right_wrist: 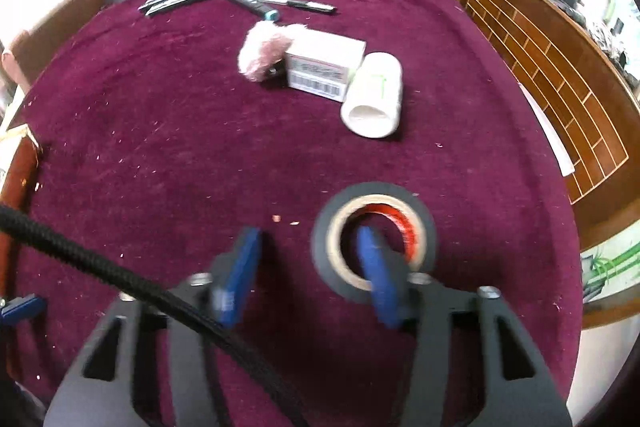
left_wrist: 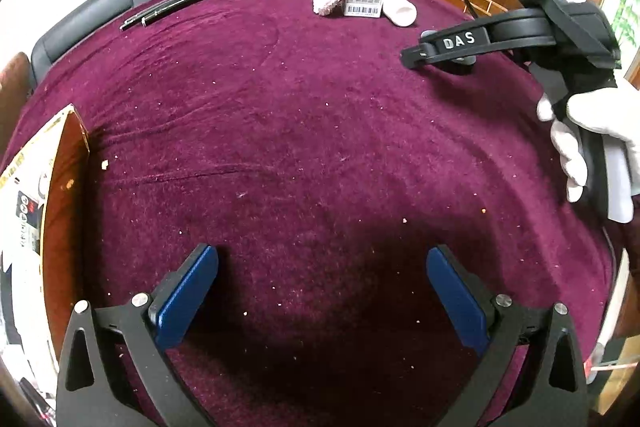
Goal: Organize objects
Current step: 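Hook the right gripper into the black tape roll and grasp it, then grasp the pink fluffy puff with the left gripper, then carry the pink puff and tape roll into the tray and open both grippers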
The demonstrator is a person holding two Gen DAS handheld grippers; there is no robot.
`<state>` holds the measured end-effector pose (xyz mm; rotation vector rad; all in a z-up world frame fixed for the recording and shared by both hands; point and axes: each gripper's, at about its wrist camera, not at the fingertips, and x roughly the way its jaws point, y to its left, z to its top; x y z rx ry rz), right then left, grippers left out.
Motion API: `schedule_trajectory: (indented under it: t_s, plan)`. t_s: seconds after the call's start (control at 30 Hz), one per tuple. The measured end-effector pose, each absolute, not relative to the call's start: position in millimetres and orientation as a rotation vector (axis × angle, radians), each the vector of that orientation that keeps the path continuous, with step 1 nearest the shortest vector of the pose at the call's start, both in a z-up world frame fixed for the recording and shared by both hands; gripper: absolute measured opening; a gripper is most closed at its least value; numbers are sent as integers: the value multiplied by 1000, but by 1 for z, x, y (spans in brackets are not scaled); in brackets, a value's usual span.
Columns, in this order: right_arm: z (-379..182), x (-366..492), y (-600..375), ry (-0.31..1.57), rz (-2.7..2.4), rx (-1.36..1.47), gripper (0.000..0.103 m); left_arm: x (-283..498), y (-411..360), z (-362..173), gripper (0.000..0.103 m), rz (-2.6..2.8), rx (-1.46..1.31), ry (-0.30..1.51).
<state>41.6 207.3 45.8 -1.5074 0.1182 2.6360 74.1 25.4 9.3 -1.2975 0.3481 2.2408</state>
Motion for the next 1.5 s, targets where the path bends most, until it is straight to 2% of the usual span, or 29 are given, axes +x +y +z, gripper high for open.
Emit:
schedule_trajectory:
  t_s: [0.03, 0.1, 0.13, 0.17, 0.33, 0.5, 0.57, 0.7, 0.83, 0.97, 1.1, 1.13, 1.17, 1.2, 1.27, 1.5]
  plan:
    - [46, 44, 213, 144, 2646, -1505, 19, 73, 21, 12, 98, 2238, -1301, 305]
    - [46, 51, 228, 251, 2679, -1489, 17, 68, 13, 19, 86, 2212, -1322, 201]
    - [46, 53, 232, 278, 2683, -1480, 14, 67, 10, 23, 72, 2205, -1322, 167]
    - [46, 55, 237, 323, 2691, -1466, 14, 64, 9, 29, 70, 2213, -1314, 148]
    - [43, 68, 252, 546, 2776, -1365, 15, 38, 21, 64, 70, 2297, -1241, 191]
    - [40, 67, 262, 697, 2817, -1358, 15, -5, 76, 84, 70, 2323, -1105, 405]
    - [39, 67, 266, 745, 2826, -1365, 15, -22, 99, 81, 70, 2281, -1073, 473]
    - [37, 70, 272, 835, 2837, -1379, 15, -64, 153, 61, 70, 2268, -991, 745]
    - [34, 69, 278, 923, 2833, -1391, 15, -91, 178, 39, 70, 2208, -979, 892]
    - [34, 70, 280, 961, 2826, -1400, 15, -106, 190, 28, 70, 2140, -953, 922]
    - [33, 72, 280, 963, 2827, -1401, 15, -121, 201, 25, 70, 2099, -942, 879]
    - [33, 72, 281, 967, 2828, -1400, 15, -123, 203, 23, 64, 2092, -950, 869]
    - [33, 72, 281, 968, 2830, -1399, 15, -126, 204, 20, 38, 2083, -967, 863]
    - [33, 72, 281, 970, 2832, -1397, 15, -127, 205, 17, 26, 2054, -1017, 842]
    - [34, 73, 281, 969, 2835, -1395, 15, -127, 203, 20, 22, 2070, -1025, 798]
    - [34, 75, 280, 947, 2845, -1377, 14, -96, 159, 54, 22, 2143, -999, 605]
